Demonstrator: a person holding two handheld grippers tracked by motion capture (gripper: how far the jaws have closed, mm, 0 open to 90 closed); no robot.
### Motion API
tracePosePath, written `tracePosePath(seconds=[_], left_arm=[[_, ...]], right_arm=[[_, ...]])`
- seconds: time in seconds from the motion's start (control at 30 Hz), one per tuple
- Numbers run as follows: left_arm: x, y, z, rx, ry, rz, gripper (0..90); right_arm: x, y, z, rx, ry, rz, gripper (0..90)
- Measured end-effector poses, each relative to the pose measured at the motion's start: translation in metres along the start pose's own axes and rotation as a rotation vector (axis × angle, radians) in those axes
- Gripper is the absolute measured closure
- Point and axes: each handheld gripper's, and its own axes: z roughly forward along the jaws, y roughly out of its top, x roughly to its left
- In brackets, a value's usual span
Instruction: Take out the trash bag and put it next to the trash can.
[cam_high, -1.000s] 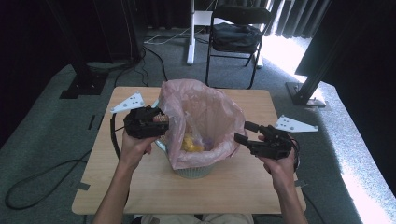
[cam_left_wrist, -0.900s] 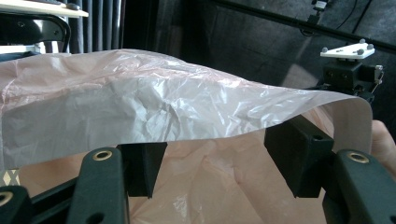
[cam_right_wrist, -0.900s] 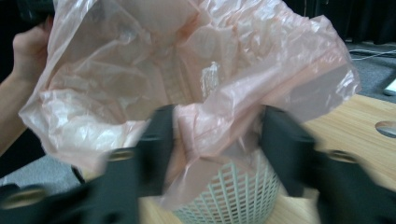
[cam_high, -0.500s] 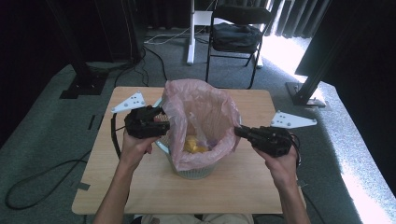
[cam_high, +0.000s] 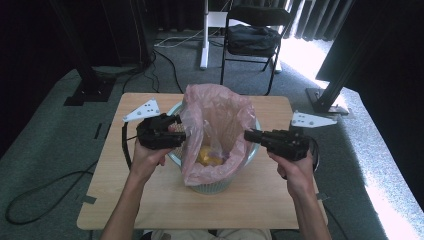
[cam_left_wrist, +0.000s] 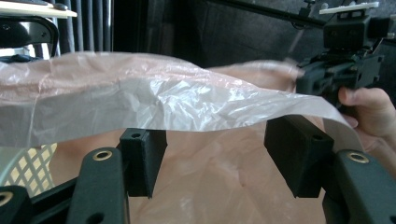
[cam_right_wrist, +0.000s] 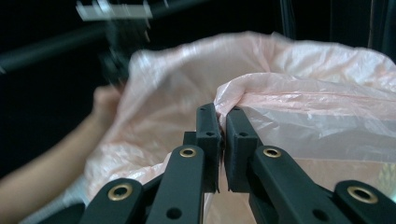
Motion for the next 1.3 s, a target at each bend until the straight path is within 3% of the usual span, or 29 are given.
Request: tracePosePath(seconds=[0.07, 0.2, 0.5, 0.63, 0.67, 0.83, 0.87, 1.2, 1.23, 1.27, 1.3], left_arm=[[-0.003, 0.002, 0.002, 0.0, -0.007, 0.004, 39.5], [-0.009, 0.007, 0.005, 0.001, -0.022, 0.016, 39.5], [-0.022, 0.01, 0.014, 0.051, -0.067, 0.068, 40.4], [-0.022, 0.01, 0.016, 0.067, -0.085, 0.065, 43.7], [-0.02, 0.009, 0.017, 0.076, -0.128, 0.054, 44.6], [-0.017, 0.009, 0.017, 0.106, -0.165, 0.051, 43.8], [-0.013, 0.01, 0.018, 0.119, -0.197, 0.043, 43.6], [-0.015, 0.015, 0.025, 0.185, -0.253, 0.045, 43.1], [-0.016, 0.016, 0.026, 0.19, -0.254, 0.047, 43.0], [-0.017, 0.017, 0.027, 0.195, -0.253, 0.049, 42.9], [-0.017, 0.017, 0.029, 0.201, -0.253, 0.052, 42.9]], right_arm=[[0.005, 0.0, 0.004, 0.019, -0.007, -0.04, 86.0], [0.016, -0.002, 0.014, 0.066, 0.025, -0.099, 86.1], [0.015, -0.006, 0.022, 0.076, 0.012, -0.085, 83.9], [0.016, -0.006, 0.024, 0.087, 0.011, -0.092, 82.6], [0.016, -0.006, 0.025, 0.093, 0.017, -0.102, 82.5], [0.013, -0.005, 0.024, 0.1, 0.029, -0.107, 82.4], [0.009, -0.004, 0.026, 0.108, 0.05, -0.11, 82.2], [0.003, -0.001, 0.031, 0.124, 0.168, -0.107, 80.7], [0.003, -0.001, 0.032, 0.128, 0.18, -0.103, 77.9], [0.004, -0.002, 0.033, 0.126, 0.197, -0.098, 65.7], [0.004, -0.002, 0.033, 0.126, 0.197, -0.098, 65.7]])
